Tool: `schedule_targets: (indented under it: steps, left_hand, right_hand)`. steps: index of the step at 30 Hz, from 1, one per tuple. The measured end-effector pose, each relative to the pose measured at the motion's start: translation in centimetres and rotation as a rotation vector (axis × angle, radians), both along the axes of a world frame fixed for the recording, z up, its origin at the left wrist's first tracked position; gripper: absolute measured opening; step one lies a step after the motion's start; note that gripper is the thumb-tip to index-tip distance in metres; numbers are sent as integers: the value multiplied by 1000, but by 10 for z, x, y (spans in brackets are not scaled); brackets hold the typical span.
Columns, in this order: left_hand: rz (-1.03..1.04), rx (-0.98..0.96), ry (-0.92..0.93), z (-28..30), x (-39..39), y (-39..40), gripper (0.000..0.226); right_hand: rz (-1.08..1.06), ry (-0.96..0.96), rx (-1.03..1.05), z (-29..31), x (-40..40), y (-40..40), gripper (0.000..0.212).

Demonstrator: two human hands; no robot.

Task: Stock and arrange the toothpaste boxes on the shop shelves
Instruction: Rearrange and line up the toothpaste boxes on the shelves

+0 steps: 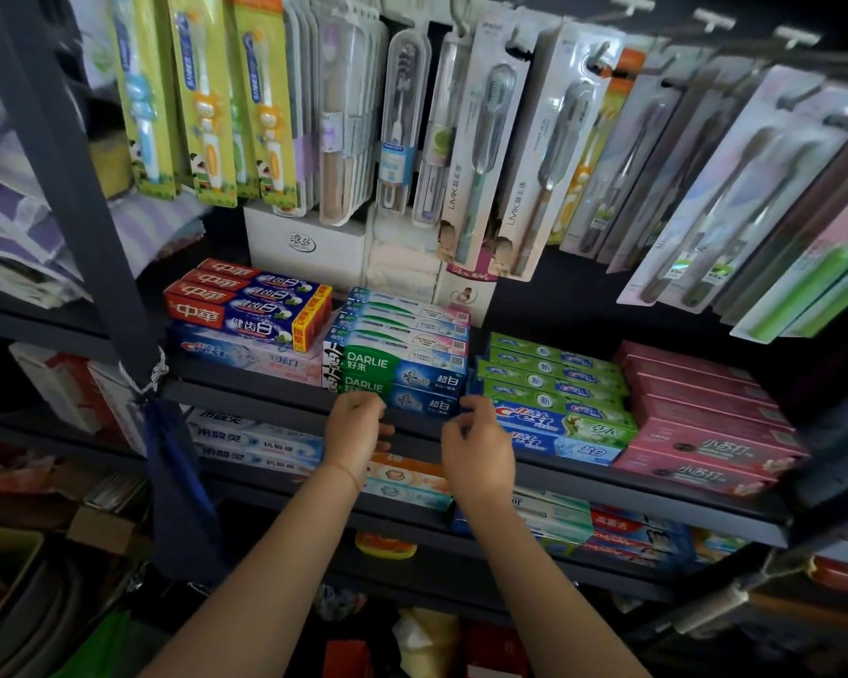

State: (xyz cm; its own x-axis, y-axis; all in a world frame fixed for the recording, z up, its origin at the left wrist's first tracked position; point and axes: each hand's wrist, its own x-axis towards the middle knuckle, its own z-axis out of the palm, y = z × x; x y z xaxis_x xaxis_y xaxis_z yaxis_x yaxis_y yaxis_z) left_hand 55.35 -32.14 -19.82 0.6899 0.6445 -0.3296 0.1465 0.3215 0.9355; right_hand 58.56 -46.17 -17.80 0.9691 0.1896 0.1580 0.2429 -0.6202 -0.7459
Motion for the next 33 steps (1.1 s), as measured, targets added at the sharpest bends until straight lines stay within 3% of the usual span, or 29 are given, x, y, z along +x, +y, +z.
schedule_targets:
  steps: [4,6,8,11,14,17,25,30,33]
  left_hand:
    - [-118,136,33,0,4,-32,13]
    - [-154,139,29,-1,8,-51,13]
    - [-185,171,11,-3,13,-72,17]
    - [-220,264,-1,-3,23,-103,37]
    - [-163,352,-9,0,31,-124,40]
    - [-74,422,-10,0,37,-135,43]
    - [-93,410,119,-3,47,-139,68]
    - [-63,396,139,-5,52,-140,62]
    - [-72,390,84,-5,54,-143,45]
  right_hand:
    - [-30,-535,-77,18,24,-39,17]
    - [31,-651,-199,26,47,-62,23]
    - [116,-575,-433,35,70,-85,48]
    - [261,-351,-769,47,98,-113,101]
    - [354,-307,-860,51,119,-121,121]
    - [427,-281,-908,46,133,-123,124]
    - [488,-311,-885,28,142,-130,112]
    - [494,-315,-898,29,142,-130,112]
    - [507,-316,-893,29,144,-130,111]
